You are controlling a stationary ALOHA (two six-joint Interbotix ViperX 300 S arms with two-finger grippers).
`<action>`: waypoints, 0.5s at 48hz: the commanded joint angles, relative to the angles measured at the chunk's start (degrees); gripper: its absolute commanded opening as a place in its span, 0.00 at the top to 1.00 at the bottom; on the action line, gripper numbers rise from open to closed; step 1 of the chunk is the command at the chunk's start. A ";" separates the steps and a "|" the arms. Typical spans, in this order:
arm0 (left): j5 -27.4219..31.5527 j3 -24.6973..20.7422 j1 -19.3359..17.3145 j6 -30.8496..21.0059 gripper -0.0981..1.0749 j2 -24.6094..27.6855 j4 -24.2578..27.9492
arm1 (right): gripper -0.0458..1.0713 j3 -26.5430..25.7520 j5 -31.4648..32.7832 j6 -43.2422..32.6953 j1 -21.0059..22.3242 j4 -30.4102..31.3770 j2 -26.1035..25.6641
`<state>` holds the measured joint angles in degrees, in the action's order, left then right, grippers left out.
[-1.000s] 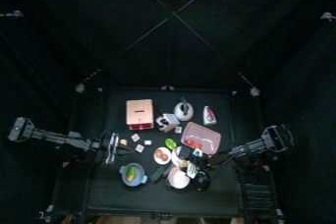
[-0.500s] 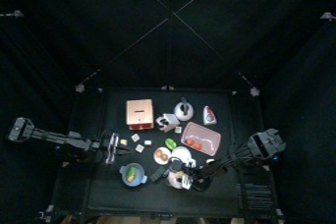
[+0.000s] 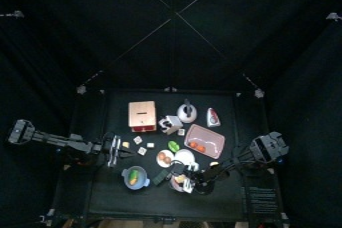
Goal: Place apple half in pot
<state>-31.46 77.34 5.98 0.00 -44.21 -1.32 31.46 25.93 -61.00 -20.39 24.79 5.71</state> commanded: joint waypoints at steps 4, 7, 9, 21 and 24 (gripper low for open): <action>-0.26 -0.53 -0.26 0.18 0.49 0.09 -0.18 | 0.07 -1.32 -0.09 -0.18 -0.09 0.00 -1.05; -0.26 -0.53 -0.35 0.18 0.49 0.09 -0.18 | 0.07 -1.41 -0.09 -0.18 -0.09 -0.09 -1.05; -0.26 -0.53 -0.35 0.18 0.49 0.09 -0.18 | 0.07 -1.58 -0.09 -0.18 -0.09 -0.09 -1.05; -0.26 -0.53 -0.44 0.09 0.49 0.09 -0.18 | 0.08 -2.11 -0.09 0.09 -0.09 -0.09 -1.49; -0.26 -0.44 -0.53 0.09 0.49 0.09 -0.09 | 0.08 -2.02 -0.09 0.09 -0.09 -0.09 -1.67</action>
<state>-31.46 77.52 5.63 0.09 -44.21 -1.32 30.67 26.02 -61.00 -20.48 24.70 5.71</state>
